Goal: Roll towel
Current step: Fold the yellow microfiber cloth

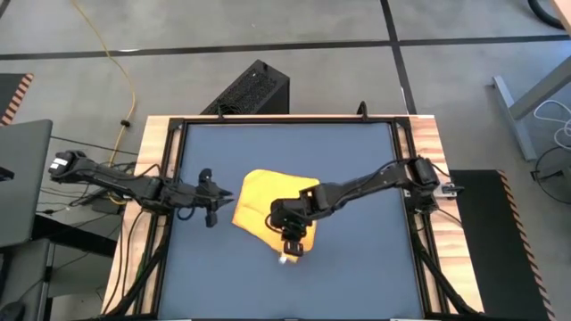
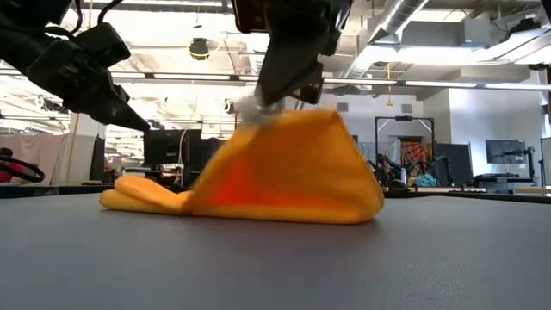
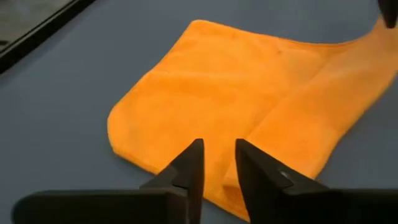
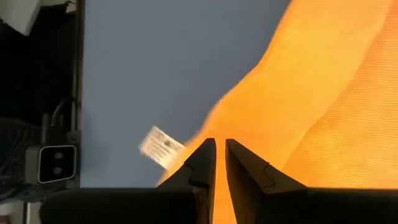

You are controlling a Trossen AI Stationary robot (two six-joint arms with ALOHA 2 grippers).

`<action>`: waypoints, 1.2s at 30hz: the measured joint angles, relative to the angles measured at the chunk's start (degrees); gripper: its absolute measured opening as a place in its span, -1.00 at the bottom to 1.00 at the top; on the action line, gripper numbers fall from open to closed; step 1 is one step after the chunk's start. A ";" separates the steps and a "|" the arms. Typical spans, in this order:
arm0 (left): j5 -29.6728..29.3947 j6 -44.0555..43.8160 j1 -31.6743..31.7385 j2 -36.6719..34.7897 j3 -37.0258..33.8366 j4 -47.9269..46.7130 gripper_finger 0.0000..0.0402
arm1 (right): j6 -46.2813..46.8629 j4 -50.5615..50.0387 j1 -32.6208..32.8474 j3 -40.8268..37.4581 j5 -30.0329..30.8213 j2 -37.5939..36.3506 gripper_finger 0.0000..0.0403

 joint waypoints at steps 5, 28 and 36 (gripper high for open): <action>0.08 -0.62 0.00 -2.79 0.00 -1.62 -0.35 | -3.79 -5.67 -2.53 0.00 0.00 -0.01 -0.68; 12.97 -1.58 -0.02 11.68 -0.02 9.40 -0.29 | -21.10 4.90 -11.01 -0.04 13.43 0.28 -0.69; 13.79 1.73 -0.04 24.10 -0.04 22.58 -0.29 | -21.19 9.82 -18.78 0.01 8.55 2.28 -0.69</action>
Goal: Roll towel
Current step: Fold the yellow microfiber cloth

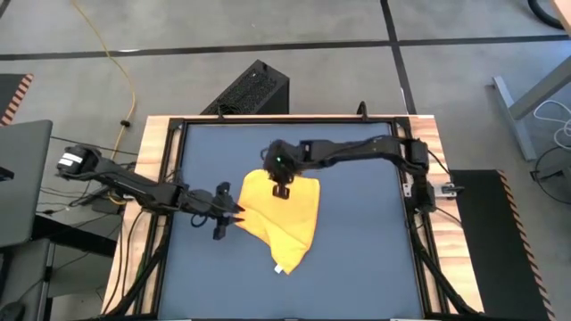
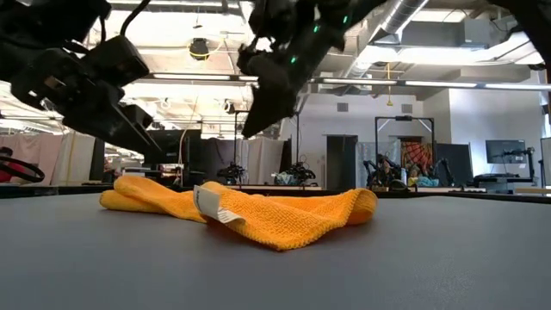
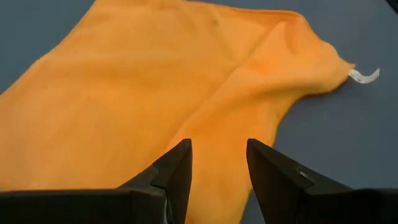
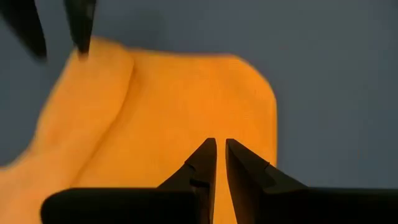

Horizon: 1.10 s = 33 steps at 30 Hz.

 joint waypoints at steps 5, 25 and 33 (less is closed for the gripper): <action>1.03 1.05 0.00 4.63 -0.02 3.34 -0.29 | 1.04 8.94 -1.97 -0.09 -4.55 7.28 -0.77; 0.83 2.61 0.00 5.47 0.00 3.79 -0.29 | 22.29 -13.46 -6.80 -0.07 30.29 10.18 -0.89; 1.44 3.06 0.00 5.47 0.00 3.98 -0.30 | 27.94 -22.41 -6.34 -0.18 34.32 5.42 -0.88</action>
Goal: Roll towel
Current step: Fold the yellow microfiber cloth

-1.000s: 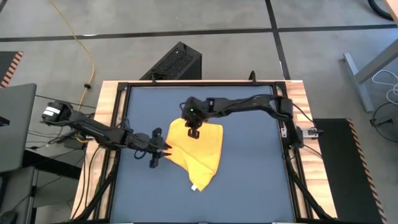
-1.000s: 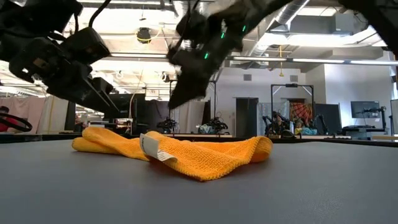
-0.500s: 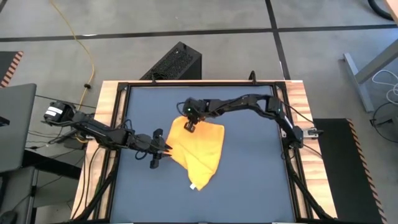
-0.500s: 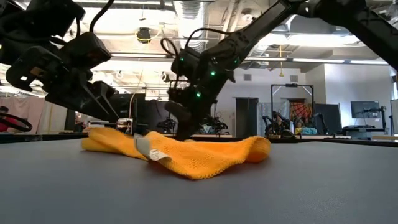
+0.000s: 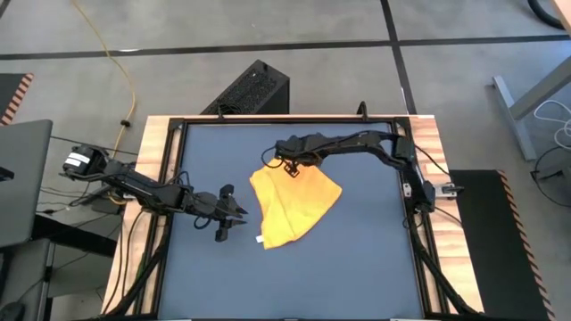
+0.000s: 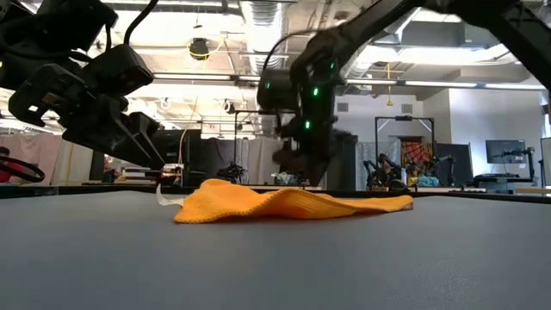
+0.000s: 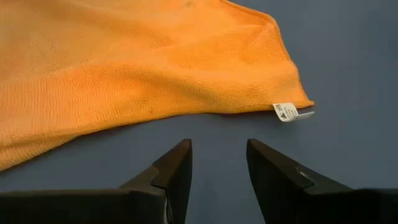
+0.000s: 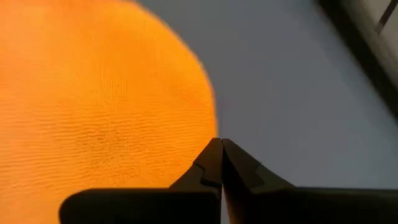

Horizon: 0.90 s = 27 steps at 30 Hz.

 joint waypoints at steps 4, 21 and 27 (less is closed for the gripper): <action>10.41 3.26 -1.32 1.92 0.00 6.32 -0.30 | -2.02 -1.95 0.93 0.03 0.15 -5.48 -0.90; 5.87 21.62 -9.12 27.69 23.84 -4.37 -0.30 | -11.43 5.02 10.18 -22.94 -18.81 -24.93 -0.87; 11.41 20.74 -6.67 33.12 31.73 -13.14 -0.30 | -10.85 10.33 14.99 -28.08 -18.83 -25.67 -0.87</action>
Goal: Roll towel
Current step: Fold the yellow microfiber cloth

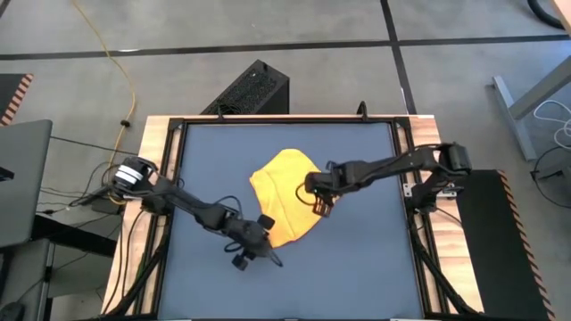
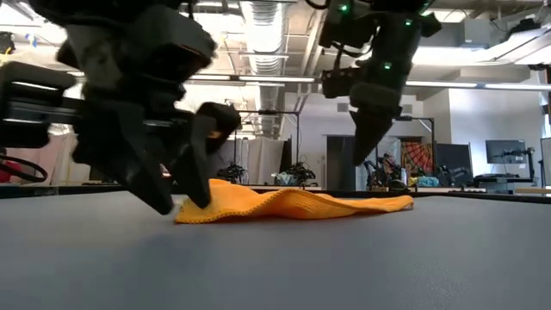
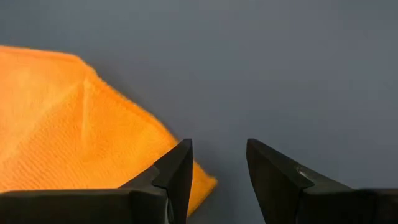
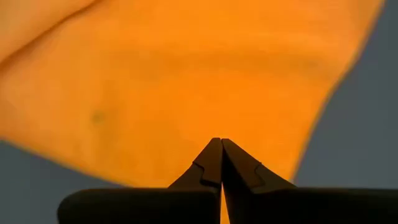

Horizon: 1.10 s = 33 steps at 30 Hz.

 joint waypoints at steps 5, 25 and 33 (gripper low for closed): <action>-1.31 -1.26 1.03 0.15 1.10 -4.42 -0.30 | 0.02 -0.44 2.60 -1.11 0.11 0.15 -0.86; 0.62 -1.79 3.24 1.61 0.64 -7.26 -0.77 | -8.15 -5.32 1.90 -1.08 0.42 0.50 -0.86; -0.66 0.08 3.53 1.68 0.62 -6.64 -0.99 | -10.20 -16.41 -0.75 -1.06 3.99 0.50 -0.83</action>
